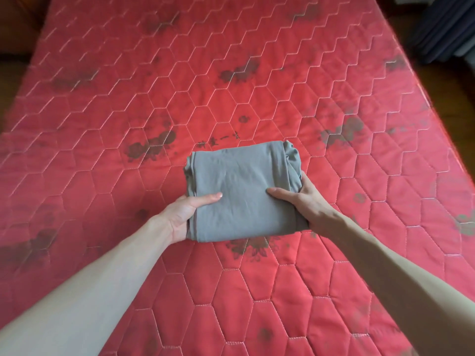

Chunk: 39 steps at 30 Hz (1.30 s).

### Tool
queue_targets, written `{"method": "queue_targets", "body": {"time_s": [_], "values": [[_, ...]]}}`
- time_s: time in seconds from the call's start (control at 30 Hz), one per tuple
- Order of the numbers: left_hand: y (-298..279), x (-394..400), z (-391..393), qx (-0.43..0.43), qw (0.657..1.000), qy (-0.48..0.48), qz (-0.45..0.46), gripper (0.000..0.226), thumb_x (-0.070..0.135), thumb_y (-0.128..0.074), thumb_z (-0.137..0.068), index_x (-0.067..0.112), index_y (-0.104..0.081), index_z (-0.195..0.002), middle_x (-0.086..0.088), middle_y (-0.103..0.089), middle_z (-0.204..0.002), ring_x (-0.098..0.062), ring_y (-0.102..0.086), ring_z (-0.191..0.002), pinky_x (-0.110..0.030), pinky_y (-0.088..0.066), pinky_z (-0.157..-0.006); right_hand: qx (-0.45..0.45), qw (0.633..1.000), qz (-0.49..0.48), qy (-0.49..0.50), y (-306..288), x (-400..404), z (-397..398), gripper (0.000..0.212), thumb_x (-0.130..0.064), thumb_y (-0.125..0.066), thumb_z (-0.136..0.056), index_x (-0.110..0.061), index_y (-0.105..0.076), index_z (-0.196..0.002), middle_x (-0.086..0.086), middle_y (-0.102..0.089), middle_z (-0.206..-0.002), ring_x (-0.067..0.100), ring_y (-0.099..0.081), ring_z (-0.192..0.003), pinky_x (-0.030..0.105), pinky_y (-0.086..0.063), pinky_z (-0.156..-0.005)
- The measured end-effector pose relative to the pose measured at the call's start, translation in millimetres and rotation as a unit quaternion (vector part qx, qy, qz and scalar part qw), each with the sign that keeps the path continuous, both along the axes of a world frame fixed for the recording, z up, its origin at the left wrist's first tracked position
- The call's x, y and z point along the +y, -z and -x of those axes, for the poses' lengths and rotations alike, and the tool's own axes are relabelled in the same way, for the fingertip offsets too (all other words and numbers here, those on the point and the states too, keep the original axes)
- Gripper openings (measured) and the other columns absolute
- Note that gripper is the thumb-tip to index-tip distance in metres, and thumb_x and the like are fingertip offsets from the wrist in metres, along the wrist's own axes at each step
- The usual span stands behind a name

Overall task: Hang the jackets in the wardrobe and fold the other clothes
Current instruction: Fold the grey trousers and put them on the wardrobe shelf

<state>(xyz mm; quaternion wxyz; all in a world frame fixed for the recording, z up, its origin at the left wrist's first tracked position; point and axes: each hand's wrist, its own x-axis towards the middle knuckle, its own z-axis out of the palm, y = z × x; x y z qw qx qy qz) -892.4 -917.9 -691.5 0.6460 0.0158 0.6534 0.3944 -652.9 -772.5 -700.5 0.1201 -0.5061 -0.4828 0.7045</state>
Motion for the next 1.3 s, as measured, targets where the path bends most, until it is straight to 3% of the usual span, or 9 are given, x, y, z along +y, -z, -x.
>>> {"method": "queue_targets", "body": {"time_s": [0.17, 0.3, 0.53, 0.63, 0.73, 0.83, 0.9, 1.1, 1.3], "values": [[-55, -7, -7, 0.042, 0.996, -0.035, -0.067, 0.038, 0.016, -0.083, -0.083, 0.017, -0.073, -0.121, -0.008, -0.079, -0.114, -0.028, -0.076, -0.105, -0.05, -0.058, -0.096, -0.001, 0.997, -0.07, -0.013, -62, -4, 2, 0.086, -0.032, -0.087, -0.083, -0.047, -0.034, -0.15, -0.03, -0.057, -0.131, -0.012, -0.064, -0.11, 0.02, -0.057, -0.086], [-122, -13, -15, 0.09, 0.985, -0.055, -0.134, 0.036, 0.018, -0.082, -0.084, 0.022, -0.073, -0.119, 0.004, -0.079, -0.112, -0.017, -0.074, -0.108, -0.043, -0.056, -0.099, 0.001, 0.986, -0.166, -0.019, -139, -5, 11, 0.061, -0.05, -0.051, -0.105, -0.046, -0.025, -0.16, -0.038, -0.038, -0.15, -0.033, -0.034, -0.124, 0.017, -0.032, -0.114], [-235, -33, -13, 0.101, 0.969, -0.149, -0.171, 0.084, 0.099, -0.054, -0.069, 0.064, -0.043, -0.144, 0.025, -0.053, -0.15, -0.004, -0.057, -0.132, -0.046, -0.049, -0.11, -0.011, 0.979, -0.202, 0.004, -256, -40, 19, 0.056, -0.056, -0.045, -0.105, -0.048, -0.031, -0.158, -0.031, -0.037, -0.157, -0.006, -0.035, -0.145, 0.029, -0.025, -0.122], [-303, -50, -25, 0.151, 0.957, -0.147, -0.201, 0.033, 0.066, -0.045, -0.1, 0.06, -0.044, -0.133, 0.044, -0.052, -0.124, 0.03, -0.054, -0.104, -0.005, -0.049, -0.085, -0.001, 0.98, -0.196, 0.009, -310, -64, 16, 0.066, -0.051, -0.063, -0.099, -0.049, -0.033, -0.157, -0.027, -0.049, -0.151, -0.005, -0.047, -0.137, 0.032, -0.035, -0.119], [-355, -69, -31, 0.198, 0.944, -0.134, -0.227, 0.029, 0.039, -0.038, -0.111, 0.053, -0.031, -0.135, 0.055, -0.04, -0.115, 0.044, -0.041, -0.094, 0.008, -0.037, -0.075, 0.009, 0.979, -0.204, -0.006, -359, -83, 12, 0.072, -0.046, -0.072, -0.094, -0.051, -0.034, -0.155, -0.028, -0.052, -0.148, -0.006, -0.05, -0.135, 0.034, -0.04, -0.117], [-390, -90, -33, 0.239, 0.932, -0.156, -0.223, 0.038, 0.053, -0.05, -0.105, 0.046, -0.049, -0.143, 0.04, -0.059, -0.132, 0.015, -0.055, -0.124, -0.021, -0.045, -0.109, 0.023, 0.976, -0.215, -0.021, -405, -95, 12, 0.074, -0.045, -0.075, -0.093, -0.053, -0.033, -0.155, -0.027, -0.054, -0.146, -0.006, -0.052, -0.132, 0.036, -0.042, -0.117], [-413, -104, -37, 0.261, 0.922, -0.188, -0.217, 0.044, 0.06, -0.059, -0.098, 0.036, -0.062, -0.136, 0.021, -0.07, -0.128, -0.007, -0.064, -0.125, -0.04, -0.05, -0.108, 0.032, 0.972, -0.23, -0.031, -433, -102, 15, 0.076, -0.045, -0.074, -0.093, -0.052, -0.032, -0.156, -0.027, -0.054, -0.145, -0.005, -0.053, -0.131, 0.037, -0.043, -0.117], [-481, -149, -49, 0.313, 0.886, -0.283, -0.193, 0.04, 0.061, -0.064, -0.095, 0.03, -0.071, -0.119, 0.006, -0.078, -0.11, -0.018, -0.074, -0.105, -0.053, -0.056, -0.098, 0.095, 0.954, -0.266, -0.1, -506, -117, 27, 0.077, -0.045, -0.076, -0.091, -0.056, -0.031, -0.154, -0.028, -0.054, -0.144, -0.004, -0.055, -0.129, 0.037, -0.047, -0.111], [-532, -210, -62, 0.337, 0.837, -0.373, -0.216, 0.02, 0.035, -0.065, -0.102, 0.026, -0.07, -0.119, 0.014, -0.078, -0.109, -0.007, -0.073, -0.105, -0.032, -0.058, -0.093, 0.159, 0.939, -0.246, -0.178, -538, -152, 58, 0.068, -0.041, -0.072, -0.095, -0.05, -0.038, -0.153, -0.024, -0.059, -0.138, -0.011, -0.062, -0.112, 0.018, -0.05, -0.087]]}}
